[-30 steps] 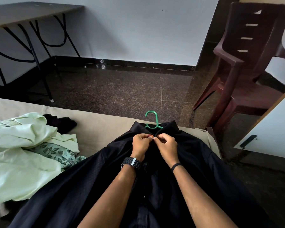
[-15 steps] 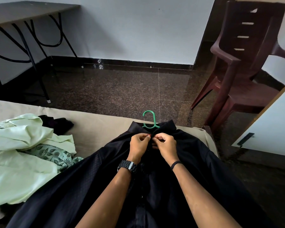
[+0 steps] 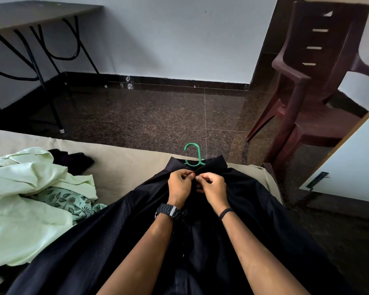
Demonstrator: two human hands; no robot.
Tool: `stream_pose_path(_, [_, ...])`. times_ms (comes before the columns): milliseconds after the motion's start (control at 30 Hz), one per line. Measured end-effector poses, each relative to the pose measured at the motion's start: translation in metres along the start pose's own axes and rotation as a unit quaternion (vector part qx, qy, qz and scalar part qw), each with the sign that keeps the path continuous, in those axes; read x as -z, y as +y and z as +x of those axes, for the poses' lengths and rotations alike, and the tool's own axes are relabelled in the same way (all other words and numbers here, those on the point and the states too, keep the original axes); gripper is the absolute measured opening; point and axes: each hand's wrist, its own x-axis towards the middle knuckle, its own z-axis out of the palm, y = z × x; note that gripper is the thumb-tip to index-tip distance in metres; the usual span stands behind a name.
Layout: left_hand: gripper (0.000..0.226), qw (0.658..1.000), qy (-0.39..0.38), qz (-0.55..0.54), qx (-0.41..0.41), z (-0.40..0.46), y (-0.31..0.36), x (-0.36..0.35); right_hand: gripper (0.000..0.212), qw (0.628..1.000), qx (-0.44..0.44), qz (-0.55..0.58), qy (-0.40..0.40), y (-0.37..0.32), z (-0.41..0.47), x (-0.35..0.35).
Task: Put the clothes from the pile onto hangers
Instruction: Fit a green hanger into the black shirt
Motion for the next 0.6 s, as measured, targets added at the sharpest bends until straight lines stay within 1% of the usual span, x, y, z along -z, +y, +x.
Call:
stream_pose_path(67, [0.008, 1.0, 0.012, 0.012, -0.016, -0.001, 0.0, 0.0, 0.011, 1.0, -0.014, -0.018, 0.013, 0.0, 0.002, -0.005])
stream_pose_path(133, [0.008, 0.999, 0.014, 0.018, -0.025, -0.001, -0.001, 0.001, 0.009, 0.998, -0.008, -0.056, 0.028, 0.0, 0.004, -0.008])
stream_pose_path(167, [0.009, 1.0, 0.008, 0.013, -0.027, 0.0, -0.002, 0.001, 0.01, 0.997, -0.01, -0.061, 0.035, 0.0, 0.005, -0.009])
stream_pose_path(233, [0.012, 0.999, -0.01, -0.03, -0.021, 0.0, -0.004, 0.001, 0.012, 0.998, -0.033, -0.035, 0.043, -0.004, 0.006, -0.009])
stream_pose_path(300, [0.015, 0.993, -0.023, -0.111, 0.018, -0.002, -0.004, 0.0, 0.015, 0.997, -0.053, -0.014, 0.047, -0.008, 0.006, -0.009])
stream_pose_path(400, [0.019, 0.975, -0.028, -0.203, 0.09, -0.004, -0.002, -0.003, 0.017, 0.997, -0.042, -0.055, 0.046, -0.012, 0.009, -0.009])
stream_pose_path(500, [0.019, 0.961, -0.006, -0.24, 0.136, -0.003, -0.001, -0.009, 0.015, 0.994, -0.023, -0.096, 0.04, -0.012, 0.011, -0.008])
stream_pose_path(600, [0.015, 0.956, 0.019, -0.244, 0.16, -0.002, -0.002, -0.013, 0.014, 0.994, -0.003, -0.103, 0.029, -0.01, 0.01, -0.006])
